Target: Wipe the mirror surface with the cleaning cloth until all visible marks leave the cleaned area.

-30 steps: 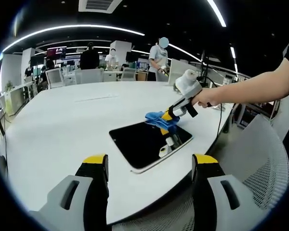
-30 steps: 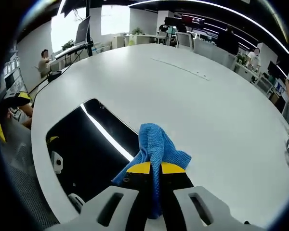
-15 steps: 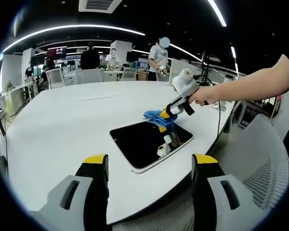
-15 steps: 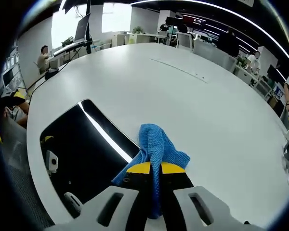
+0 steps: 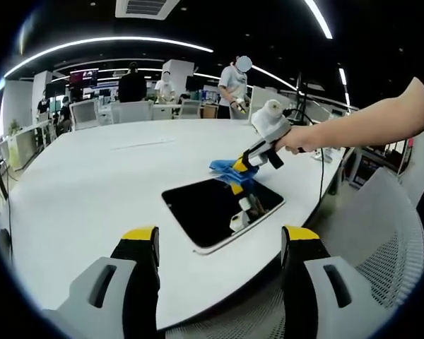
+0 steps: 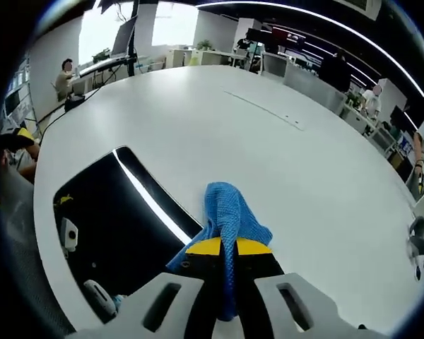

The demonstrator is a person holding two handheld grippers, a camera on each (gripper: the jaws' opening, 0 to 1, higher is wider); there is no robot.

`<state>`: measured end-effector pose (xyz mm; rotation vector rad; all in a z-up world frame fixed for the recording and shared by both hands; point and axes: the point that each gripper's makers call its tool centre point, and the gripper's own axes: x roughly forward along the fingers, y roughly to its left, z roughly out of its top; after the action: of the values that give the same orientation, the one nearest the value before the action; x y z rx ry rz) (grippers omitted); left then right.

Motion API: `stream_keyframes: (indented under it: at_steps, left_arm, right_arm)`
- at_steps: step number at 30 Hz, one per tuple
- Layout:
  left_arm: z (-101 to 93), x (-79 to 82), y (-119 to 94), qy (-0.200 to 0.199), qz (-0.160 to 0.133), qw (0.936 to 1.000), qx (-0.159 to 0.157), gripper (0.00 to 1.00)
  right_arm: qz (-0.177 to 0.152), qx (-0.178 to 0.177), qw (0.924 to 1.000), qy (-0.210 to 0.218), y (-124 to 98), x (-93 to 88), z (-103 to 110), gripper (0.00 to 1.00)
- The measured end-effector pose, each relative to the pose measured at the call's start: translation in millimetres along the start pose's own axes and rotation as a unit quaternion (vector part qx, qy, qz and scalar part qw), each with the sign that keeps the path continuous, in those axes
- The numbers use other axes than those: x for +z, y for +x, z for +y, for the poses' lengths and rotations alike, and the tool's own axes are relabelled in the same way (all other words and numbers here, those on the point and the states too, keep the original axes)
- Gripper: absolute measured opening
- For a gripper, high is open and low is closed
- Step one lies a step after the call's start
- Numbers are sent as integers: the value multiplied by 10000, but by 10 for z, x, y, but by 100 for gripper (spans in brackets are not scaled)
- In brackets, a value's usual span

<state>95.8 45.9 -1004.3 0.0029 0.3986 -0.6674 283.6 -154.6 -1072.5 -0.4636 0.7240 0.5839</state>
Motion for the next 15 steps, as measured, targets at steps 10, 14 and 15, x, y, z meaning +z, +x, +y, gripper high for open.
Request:
stream_keyframes:
  at_steps: [10, 14, 15]
  left_arm:
    - [8, 7, -1, -1, -26, 10000, 22, 68]
    - [7, 7, -1, -3, -28, 10000, 16, 68]
    - [6, 7, -1, -3, -29, 10000, 14, 68]
  right_arm:
    - [-147, -152, 9995, 220, -156, 83, -72, 0]
    - [-264, -203, 9989, 333, -252, 141, -90, 0]
    - [-297, -208, 9987, 355, -271, 160, -98, 0]
